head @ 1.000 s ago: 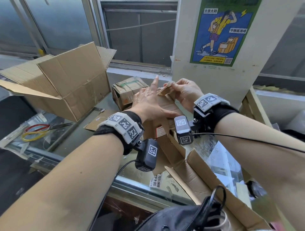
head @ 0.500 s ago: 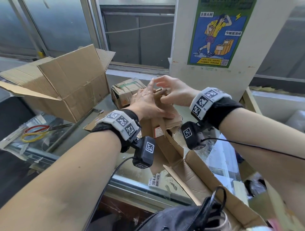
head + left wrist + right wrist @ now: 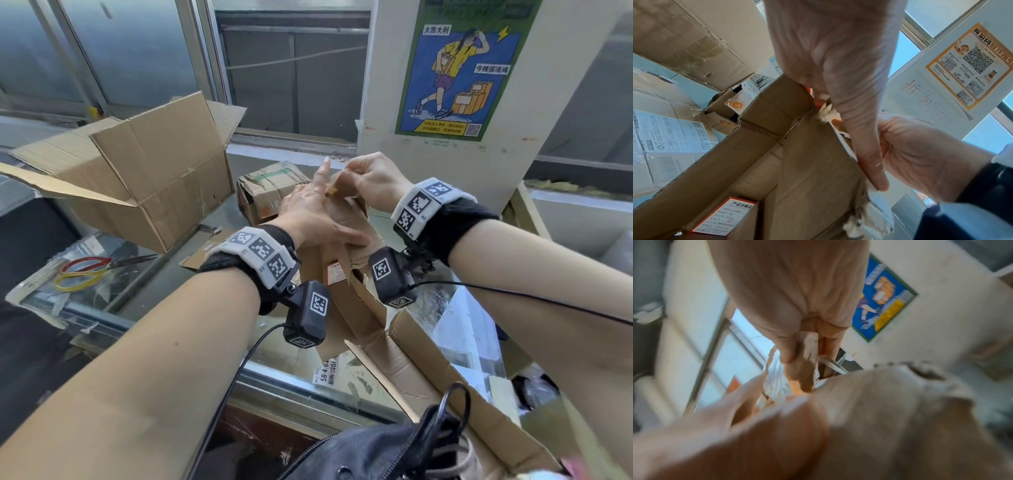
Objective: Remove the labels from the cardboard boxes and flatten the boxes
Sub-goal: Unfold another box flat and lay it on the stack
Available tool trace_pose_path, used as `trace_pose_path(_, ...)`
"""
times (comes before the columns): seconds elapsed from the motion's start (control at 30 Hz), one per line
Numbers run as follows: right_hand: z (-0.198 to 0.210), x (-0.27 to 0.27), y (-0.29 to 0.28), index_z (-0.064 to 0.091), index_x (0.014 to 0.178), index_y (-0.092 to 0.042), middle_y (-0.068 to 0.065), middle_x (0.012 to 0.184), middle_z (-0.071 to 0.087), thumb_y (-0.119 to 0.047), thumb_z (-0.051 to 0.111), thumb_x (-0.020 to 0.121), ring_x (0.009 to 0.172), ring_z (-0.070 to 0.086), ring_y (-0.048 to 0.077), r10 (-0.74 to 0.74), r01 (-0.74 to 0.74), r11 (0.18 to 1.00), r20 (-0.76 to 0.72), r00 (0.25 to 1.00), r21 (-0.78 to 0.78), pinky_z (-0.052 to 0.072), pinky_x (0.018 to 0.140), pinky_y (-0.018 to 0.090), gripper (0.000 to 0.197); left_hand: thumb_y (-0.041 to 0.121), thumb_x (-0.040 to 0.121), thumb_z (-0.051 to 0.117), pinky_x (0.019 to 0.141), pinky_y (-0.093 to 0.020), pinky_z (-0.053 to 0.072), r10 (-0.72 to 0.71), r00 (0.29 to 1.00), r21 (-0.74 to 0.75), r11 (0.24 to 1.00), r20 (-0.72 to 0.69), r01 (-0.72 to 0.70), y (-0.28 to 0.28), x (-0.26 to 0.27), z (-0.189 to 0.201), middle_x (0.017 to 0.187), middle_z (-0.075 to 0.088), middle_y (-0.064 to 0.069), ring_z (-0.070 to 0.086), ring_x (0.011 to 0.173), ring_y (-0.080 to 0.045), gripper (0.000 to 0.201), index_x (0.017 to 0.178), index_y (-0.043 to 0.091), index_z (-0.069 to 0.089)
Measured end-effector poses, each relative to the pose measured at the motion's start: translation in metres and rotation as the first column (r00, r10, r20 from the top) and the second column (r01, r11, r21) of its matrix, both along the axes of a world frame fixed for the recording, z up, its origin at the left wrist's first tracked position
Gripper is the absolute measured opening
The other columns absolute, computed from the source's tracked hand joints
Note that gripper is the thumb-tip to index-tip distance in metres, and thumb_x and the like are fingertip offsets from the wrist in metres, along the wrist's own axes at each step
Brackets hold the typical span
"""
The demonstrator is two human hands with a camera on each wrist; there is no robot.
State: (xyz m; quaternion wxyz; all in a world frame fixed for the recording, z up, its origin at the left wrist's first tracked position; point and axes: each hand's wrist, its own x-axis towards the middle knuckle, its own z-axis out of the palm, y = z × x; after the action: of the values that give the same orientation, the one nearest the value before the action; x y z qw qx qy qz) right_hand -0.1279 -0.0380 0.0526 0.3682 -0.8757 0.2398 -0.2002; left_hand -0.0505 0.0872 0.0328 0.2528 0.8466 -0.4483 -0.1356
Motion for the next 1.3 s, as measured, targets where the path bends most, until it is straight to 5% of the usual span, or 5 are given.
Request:
trace_pose_path(0.2,-0.002,-0.006,-0.01,0.062,0.083,-0.009,0.011,0.088,0.064,-0.017,0.044,0.101,0.079,0.06,0.023,-0.266,0.05,0.77,0.248,0.932,0.637,0.053,0.082,0.039,0.026,0.066,0.045,0.084,0.118,-0.043,0.021,0.01,1.0,-0.012,1.0,-0.016,-0.011,0.003,0.005,-0.001,0.152,0.037,0.001,0.024,0.144,-0.025,0.143,0.152,0.038,-0.008)
trace_pose_path(0.4,-0.003,-0.008,-0.011,0.062,0.097,-0.002,0.017,0.095,0.067,-0.013,0.04,0.1,0.081,0.064,0.027,-0.379,-0.04,0.55,0.292,0.878,0.834,0.053,0.068,0.032,0.025,0.064,0.057,0.08,0.119,-0.043,0.017,-0.029,0.999,0.054,0.998,0.027,0.028,0.003,0.003,0.006,0.156,0.024,-0.004,0.017,0.145,-0.024,0.122,0.152,0.041,0.006)
trace_pose_path(0.63,-0.013,-0.015,-0.017,0.061,0.084,0.01,0.024,0.084,0.064,0.001,0.027,0.092,0.082,0.062,0.033,-0.42,-0.095,0.432,0.293,0.859,0.897,0.049,0.097,0.046,0.036,0.075,0.06,0.069,0.118,-0.049,0.008,-0.146,0.982,0.245,0.963,0.122,0.113,-0.002,0.0,0.014,0.161,0.012,-0.003,0.005,0.147,-0.027,0.113,0.15,0.048,0.005)
trace_pose_path(0.93,-0.027,-0.036,-0.024,0.062,0.095,-0.001,0.019,0.085,0.067,-0.01,0.024,0.1,0.059,0.069,0.026,-0.5,0.065,0.347,0.125,0.857,0.936,0.057,0.05,0.033,0.039,0.07,0.065,0.071,0.116,-0.055,0.001,-0.306,0.929,0.421,0.885,0.207,0.198,-0.002,-0.016,0.03,0.161,0.004,-0.011,-0.002,0.147,-0.034,0.11,0.147,0.056,-0.001)
trace_pose_path(1.3,-0.04,-0.05,-0.026,0.07,0.096,-0.013,0.008,0.065,0.07,-0.02,0.03,0.104,0.051,0.067,0.02,-0.509,0.137,0.285,0.029,0.86,0.949,0.053,0.043,0.026,0.041,0.057,0.063,0.08,0.109,-0.043,0.027,-0.398,0.896,0.538,0.808,0.196,0.241,0.0,-0.024,0.039,0.149,0.016,-0.002,0.021,0.136,-0.025,0.077,0.129,0.044,0.041)
